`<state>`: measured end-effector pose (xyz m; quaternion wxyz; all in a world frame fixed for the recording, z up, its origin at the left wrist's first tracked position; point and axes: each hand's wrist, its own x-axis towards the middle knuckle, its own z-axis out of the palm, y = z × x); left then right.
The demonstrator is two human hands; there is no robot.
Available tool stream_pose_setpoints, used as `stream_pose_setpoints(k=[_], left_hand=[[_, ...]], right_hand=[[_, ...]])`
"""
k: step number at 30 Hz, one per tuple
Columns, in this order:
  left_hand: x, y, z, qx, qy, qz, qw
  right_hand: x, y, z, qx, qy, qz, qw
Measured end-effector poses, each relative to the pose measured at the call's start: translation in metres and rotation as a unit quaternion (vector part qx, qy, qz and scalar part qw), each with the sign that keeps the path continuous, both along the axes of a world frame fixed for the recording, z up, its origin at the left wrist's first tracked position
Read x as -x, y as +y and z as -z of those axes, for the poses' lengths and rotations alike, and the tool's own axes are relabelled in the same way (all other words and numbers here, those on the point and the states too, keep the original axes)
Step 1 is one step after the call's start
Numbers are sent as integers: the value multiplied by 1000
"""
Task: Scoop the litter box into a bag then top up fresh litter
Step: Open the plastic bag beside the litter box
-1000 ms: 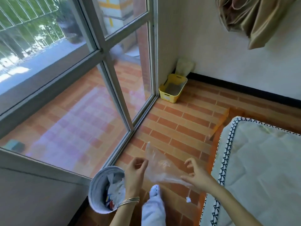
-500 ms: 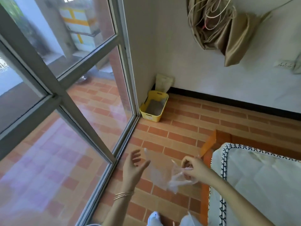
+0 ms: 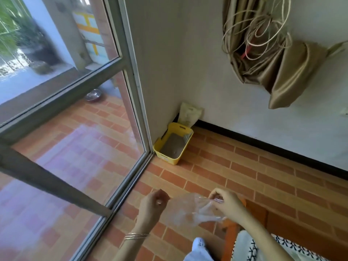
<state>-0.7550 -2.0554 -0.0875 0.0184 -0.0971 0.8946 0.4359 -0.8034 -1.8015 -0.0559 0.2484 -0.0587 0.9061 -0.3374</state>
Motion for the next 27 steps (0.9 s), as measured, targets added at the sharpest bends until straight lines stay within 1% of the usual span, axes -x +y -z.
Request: stream_pose_setpoints(k=[2, 5, 7, 10, 13, 15, 18, 20, 21, 22, 24, 25, 26, 27], left_hand=[[29, 14, -3, 28, 2, 5, 1000], [69, 31, -7, 60, 21, 10, 998], [91, 37, -6, 68, 6, -16, 998], [124, 40, -1, 51, -28, -61, 996], [163, 37, 5, 33, -54, -83, 995], [195, 29, 15, 41, -83, -82, 992], [247, 15, 27, 97, -130, -58, 985], [281, 10, 32, 115, -134, -53, 983], [297, 11, 32, 107, -129, -65, 984], [313, 14, 31, 75, -131, -93, 984], [347, 19, 33, -36, -138, -173, 975], [363, 22, 37, -100, -146, -213, 961], [378, 24, 41, -143, -157, -246, 946], [391, 25, 47, -155, -159, -268, 938]], right_hand=[[42, 18, -3, -2, -4, -12, 1000], [105, 36, -8, -3, 16, -31, 999], [139, 39, -8, 9, 12, -20, 1000], [185, 34, 7, 72, -41, 32, 996], [231, 20, 17, 92, -97, 43, 990], [265, 10, 23, 79, -102, 19, 991], [319, -8, 24, 53, -71, -21, 996], [355, -20, 23, 37, -65, -33, 997], [370, -25, 24, 28, -65, -35, 997], [385, -30, 28, 15, -65, -39, 997], [415, -44, 38, 17, -82, -26, 996], [430, -50, 42, 33, -112, 1, 993], [444, -56, 48, 55, -149, 39, 987], [456, -62, 53, 71, -181, 78, 978]])
